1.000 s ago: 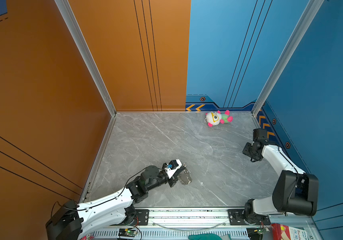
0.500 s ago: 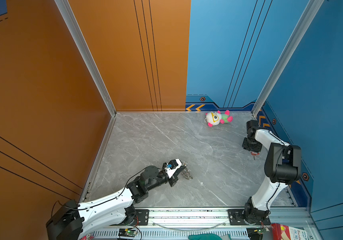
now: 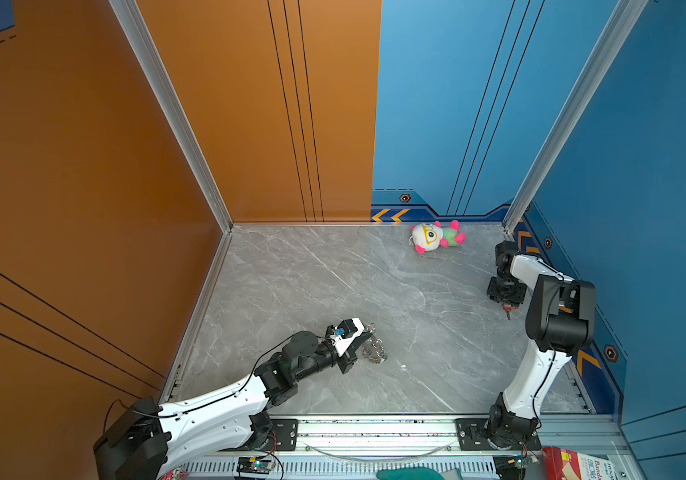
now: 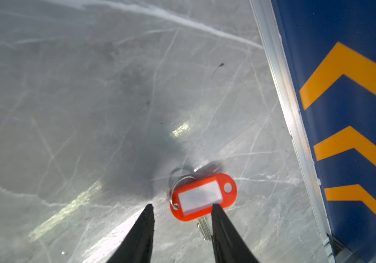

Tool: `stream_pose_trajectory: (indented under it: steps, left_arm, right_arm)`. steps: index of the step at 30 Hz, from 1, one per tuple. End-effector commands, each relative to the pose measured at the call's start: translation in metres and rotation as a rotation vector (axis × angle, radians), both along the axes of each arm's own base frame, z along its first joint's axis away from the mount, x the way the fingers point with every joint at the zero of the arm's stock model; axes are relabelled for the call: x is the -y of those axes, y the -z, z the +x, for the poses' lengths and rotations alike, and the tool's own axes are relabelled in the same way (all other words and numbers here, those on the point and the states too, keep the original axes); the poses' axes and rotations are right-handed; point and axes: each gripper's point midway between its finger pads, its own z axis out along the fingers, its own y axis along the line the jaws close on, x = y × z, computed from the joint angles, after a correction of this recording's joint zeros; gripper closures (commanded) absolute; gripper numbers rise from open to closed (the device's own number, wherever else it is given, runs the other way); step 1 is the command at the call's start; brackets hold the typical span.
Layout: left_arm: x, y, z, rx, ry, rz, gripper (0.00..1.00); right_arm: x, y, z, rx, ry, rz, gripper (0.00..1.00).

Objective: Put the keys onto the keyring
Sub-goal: 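Move the right gripper to the red-tagged key and lower over it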

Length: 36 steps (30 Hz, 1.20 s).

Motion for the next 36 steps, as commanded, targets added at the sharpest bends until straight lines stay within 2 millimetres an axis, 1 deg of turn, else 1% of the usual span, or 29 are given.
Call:
stream_pose_trajectory:
  steps: [1,7,13,20,26,28,32,36]
  left_arm:
    - [0.003,-0.01,-0.003,0.022,0.019,-0.037,1.0]
    - [0.005,-0.008,-0.002,0.017,0.021,-0.031,1.0]
    - [0.005,-0.006,-0.002,0.014,0.02,-0.027,1.0]
    - [0.005,-0.005,-0.002,0.014,0.021,-0.025,1.0]
    - [0.006,-0.006,-0.002,0.012,0.024,-0.025,1.0]
    - [0.006,-0.005,-0.002,0.012,0.026,-0.024,1.0]
    - [0.006,-0.006,-0.002,0.012,0.027,-0.025,1.0]
    - [0.007,-0.005,-0.003,0.007,0.032,-0.024,1.0]
  right_arm:
    - [0.007,0.001,-0.004,-0.043,-0.003,-0.013,0.57]
    - [0.009,0.009,-0.002,-0.055,0.004,-0.002,0.57]
    - [0.007,0.015,-0.009,-0.068,0.018,0.018,0.55]
    - [0.001,0.021,-0.014,-0.073,0.03,0.053,0.56]
    - [-0.001,0.014,-0.021,-0.015,0.064,0.09,0.62]
    - [-0.002,0.014,-0.023,0.008,0.089,0.124,0.62]
    - [0.001,0.017,-0.03,0.027,0.119,0.13,0.61]
    - [0.004,0.022,-0.031,0.047,0.14,0.154,0.61]
